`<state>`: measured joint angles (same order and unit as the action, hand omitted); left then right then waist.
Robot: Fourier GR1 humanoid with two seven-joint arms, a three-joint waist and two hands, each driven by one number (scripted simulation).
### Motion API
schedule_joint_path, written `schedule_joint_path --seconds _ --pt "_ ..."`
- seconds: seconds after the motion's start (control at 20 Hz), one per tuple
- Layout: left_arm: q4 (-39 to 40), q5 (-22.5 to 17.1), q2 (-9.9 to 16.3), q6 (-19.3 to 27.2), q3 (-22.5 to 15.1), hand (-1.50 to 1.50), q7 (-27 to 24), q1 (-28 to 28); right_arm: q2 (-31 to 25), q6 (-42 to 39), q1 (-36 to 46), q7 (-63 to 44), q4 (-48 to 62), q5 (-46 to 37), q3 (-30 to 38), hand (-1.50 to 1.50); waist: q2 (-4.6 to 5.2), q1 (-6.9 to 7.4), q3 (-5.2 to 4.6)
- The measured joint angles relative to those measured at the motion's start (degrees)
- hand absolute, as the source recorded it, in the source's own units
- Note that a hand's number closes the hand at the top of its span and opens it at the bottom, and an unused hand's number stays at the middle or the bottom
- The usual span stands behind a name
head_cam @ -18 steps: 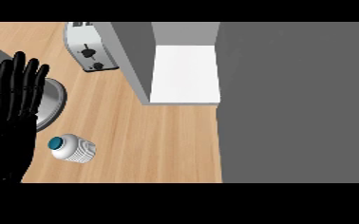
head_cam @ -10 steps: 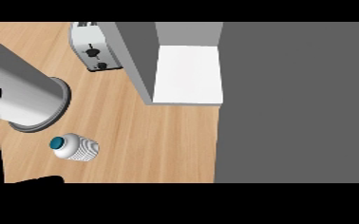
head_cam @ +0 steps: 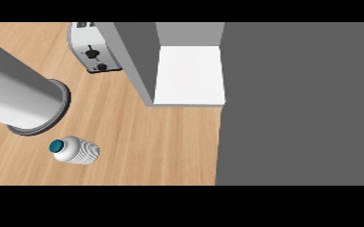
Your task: Pick up the bottled water, place it into the cabinet and close the cabinet
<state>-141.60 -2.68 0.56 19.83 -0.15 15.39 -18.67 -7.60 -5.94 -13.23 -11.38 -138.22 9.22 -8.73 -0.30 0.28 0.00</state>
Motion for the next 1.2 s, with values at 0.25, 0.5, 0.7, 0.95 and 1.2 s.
schedule_joint_path --seconds 0.25,0.5,0.7,0.95,1.2 --pt "-1.0 2.2 -0.1 4.2 -5.5 -1.50 2.7 -2.4 0.4 0.8 -0.4 -3.0 -1.9 -1.2 -2.3 -1.50 0.07 -0.17 0.02" --pt "-1.2 3.4 0.4 7.0 -8.6 -1.50 4.8 -3.0 1.3 2.8 1.7 -6.5 -2.7 -2.3 -4.3 -1.50 0.10 -0.12 0.03" --pt "-1.3 4.3 1.0 9.1 -11.1 -1.50 5.4 -4.0 1.5 4.1 2.5 -8.6 -3.7 -3.3 -5.4 -1.50 0.06 -0.18 0.04" --pt "-1.2 5.3 2.4 11.5 -12.4 -1.50 6.4 -3.1 1.5 5.4 3.2 -10.3 -4.6 -4.5 -6.8 -1.50 0.04 -0.43 0.05" --pt "-0.9 5.9 3.6 13.4 -12.2 -1.50 6.9 -1.8 2.3 7.3 4.7 -11.9 -4.8 -5.5 -8.4 -1.50 0.08 -0.44 0.03"
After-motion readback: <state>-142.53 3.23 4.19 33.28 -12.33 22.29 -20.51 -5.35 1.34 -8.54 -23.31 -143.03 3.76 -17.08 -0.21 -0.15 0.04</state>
